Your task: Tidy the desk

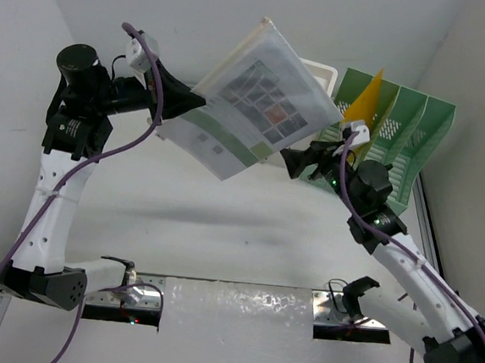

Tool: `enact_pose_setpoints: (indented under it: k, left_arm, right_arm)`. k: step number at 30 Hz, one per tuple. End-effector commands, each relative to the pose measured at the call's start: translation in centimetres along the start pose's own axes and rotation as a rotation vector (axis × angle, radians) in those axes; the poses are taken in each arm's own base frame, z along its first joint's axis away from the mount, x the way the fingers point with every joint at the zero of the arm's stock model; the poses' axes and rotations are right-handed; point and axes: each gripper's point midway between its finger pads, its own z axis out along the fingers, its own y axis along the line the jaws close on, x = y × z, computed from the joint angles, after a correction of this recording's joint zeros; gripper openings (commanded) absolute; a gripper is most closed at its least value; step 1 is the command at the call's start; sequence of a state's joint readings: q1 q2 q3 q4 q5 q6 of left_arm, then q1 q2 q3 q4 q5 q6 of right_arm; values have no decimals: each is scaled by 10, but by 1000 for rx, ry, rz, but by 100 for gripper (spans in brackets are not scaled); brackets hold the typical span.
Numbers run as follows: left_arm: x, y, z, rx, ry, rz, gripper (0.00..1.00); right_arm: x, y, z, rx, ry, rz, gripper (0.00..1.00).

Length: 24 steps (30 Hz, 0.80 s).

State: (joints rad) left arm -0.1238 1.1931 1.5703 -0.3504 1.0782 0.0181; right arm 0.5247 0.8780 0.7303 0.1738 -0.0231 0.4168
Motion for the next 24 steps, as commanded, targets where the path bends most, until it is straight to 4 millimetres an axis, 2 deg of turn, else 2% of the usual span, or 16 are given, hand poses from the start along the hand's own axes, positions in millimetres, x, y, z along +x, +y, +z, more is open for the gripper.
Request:
enact_pose_setpoints:
  k: [1, 2, 3, 4, 5, 10, 14, 16, 18, 19, 21, 22, 24]
  left_arm:
    - [-49, -10, -13, -28, -110, 104, 0]
    - [-53, -9, -15, -42, -117, 111, 0]
    - [-57, -7, -16, -58, -124, 121, 0]
    - [-59, -7, -16, -61, -129, 126, 0]
    - [-59, -6, -16, -61, -131, 117, 0]
    - [-62, -1, -16, -66, -141, 109, 0]
    - [-63, 2, -16, -71, -142, 105, 0]
    - [-63, 0, -16, -59, -142, 98, 0]
    - [-61, -4, -15, -30, -143, 96, 0]
    - [-61, -6, -15, -19, -144, 76, 0]
    - [-57, -10, -15, -2, -142, 72, 0]
    - [-53, -9, -15, 2, -137, 67, 0]
    - [-51, -14, -16, 18, -134, 72, 0]
  right_arm:
    - [-44, 54, 2, -384, -194, 119, 98]
    - [-45, 65, 0, -454, -206, 89, 96]
    - [-54, 77, -4, -533, -264, 62, 96]
    - [-41, 87, -5, -624, -231, 51, 95]
    - [-50, 95, -12, -678, -289, 25, 95]
    - [-9, 94, -14, -737, -193, -111, 94]
    - [-2, 93, -18, -740, -201, -165, 95]
    - [-7, 88, -13, -699, -221, -159, 98]
    - [-24, 87, -6, -673, -269, -145, 99]
    - [-42, 93, -9, -692, -333, -112, 99]
    - [-59, 88, -4, -651, -401, -29, 99]
    - [-77, 91, -9, -660, -478, -27, 99]
    - [-90, 88, -3, -644, -519, 24, 99]
